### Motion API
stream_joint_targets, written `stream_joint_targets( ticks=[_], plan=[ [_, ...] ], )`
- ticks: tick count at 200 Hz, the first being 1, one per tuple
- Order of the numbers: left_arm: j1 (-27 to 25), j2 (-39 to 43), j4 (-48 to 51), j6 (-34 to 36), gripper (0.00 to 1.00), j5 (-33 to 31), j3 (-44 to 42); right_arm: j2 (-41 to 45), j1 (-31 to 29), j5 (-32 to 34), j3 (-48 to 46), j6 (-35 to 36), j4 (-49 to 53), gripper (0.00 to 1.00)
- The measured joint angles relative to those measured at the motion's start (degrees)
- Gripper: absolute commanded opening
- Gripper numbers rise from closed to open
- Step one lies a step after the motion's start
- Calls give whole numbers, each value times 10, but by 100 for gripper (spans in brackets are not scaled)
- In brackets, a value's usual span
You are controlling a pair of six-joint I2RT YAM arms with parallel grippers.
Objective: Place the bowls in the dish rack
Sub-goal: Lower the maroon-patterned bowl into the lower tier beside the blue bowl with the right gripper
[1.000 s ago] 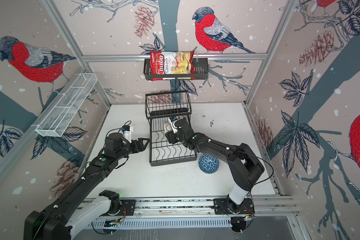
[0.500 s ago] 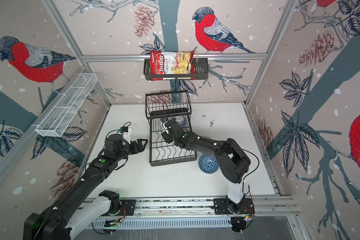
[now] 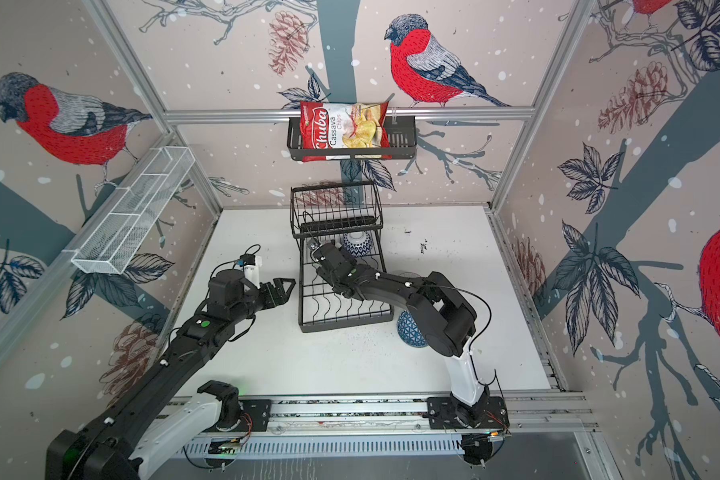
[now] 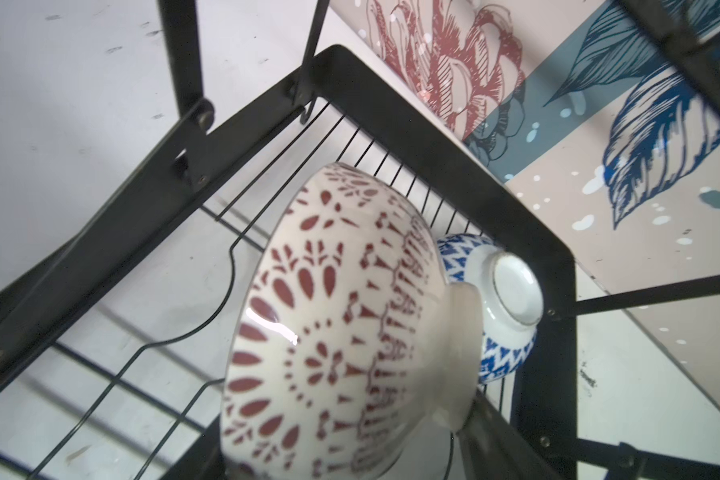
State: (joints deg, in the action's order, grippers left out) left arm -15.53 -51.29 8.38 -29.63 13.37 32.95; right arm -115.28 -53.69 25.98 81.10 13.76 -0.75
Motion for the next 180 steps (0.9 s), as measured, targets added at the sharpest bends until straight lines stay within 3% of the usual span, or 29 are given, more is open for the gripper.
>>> stream_joint_targets(
  ticks=[180],
  plan=[
    [0,-19,0,0,87,1,0,-127,-7,104,93,156,-62,62]
  ],
)
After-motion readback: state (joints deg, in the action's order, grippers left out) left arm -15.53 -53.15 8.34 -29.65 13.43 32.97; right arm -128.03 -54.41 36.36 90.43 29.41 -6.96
